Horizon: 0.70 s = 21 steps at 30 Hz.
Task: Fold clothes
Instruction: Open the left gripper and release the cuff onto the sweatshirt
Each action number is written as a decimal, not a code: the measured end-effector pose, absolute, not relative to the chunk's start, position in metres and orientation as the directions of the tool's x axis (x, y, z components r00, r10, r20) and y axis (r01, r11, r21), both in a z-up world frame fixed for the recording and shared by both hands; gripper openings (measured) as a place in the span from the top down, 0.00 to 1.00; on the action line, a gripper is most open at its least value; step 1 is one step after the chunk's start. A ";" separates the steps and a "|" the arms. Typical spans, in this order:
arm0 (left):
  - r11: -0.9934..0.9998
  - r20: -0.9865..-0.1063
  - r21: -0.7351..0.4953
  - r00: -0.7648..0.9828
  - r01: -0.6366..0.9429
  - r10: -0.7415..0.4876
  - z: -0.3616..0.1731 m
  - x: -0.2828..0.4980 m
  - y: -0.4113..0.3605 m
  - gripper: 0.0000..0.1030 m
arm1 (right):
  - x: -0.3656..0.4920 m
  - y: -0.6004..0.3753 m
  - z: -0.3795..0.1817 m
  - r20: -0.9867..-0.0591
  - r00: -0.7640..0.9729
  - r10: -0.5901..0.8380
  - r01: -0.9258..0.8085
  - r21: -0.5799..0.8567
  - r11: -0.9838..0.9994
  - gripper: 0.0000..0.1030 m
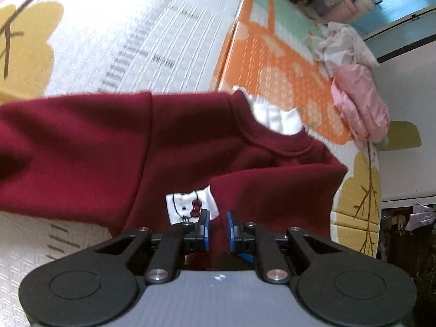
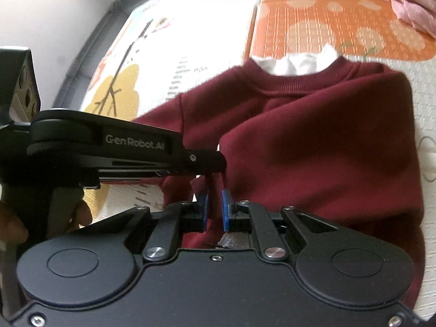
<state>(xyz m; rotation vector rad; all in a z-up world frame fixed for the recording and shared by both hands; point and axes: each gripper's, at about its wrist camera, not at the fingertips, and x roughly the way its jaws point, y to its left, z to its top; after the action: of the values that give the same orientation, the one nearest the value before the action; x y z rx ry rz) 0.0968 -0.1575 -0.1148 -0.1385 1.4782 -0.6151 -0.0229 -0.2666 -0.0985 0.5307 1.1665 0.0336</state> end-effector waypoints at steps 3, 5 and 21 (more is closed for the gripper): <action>0.849 -0.891 -0.444 -0.038 0.285 -0.453 -0.125 0.097 -0.157 0.85 | -0.024 -0.265 -0.108 -0.871 0.401 0.282 0.254 0.402 0.880 0.91; 0.856 -0.895 -0.436 -0.037 0.278 -0.444 -0.130 0.097 -0.157 0.82 | -0.022 -0.264 -0.115 -0.877 0.394 0.274 0.258 0.392 0.883 0.91; 0.866 -0.894 -0.441 -0.027 0.236 -0.448 -0.129 0.104 -0.155 0.83 | -0.028 -0.272 -0.124 -0.864 0.404 0.302 0.229 0.415 0.881 0.91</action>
<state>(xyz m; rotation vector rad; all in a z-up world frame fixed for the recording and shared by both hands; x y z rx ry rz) 0.1044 -0.1552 -0.1293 -0.1759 1.5025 -0.5507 -0.0280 -0.2720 -0.1244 0.5216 1.1695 0.0482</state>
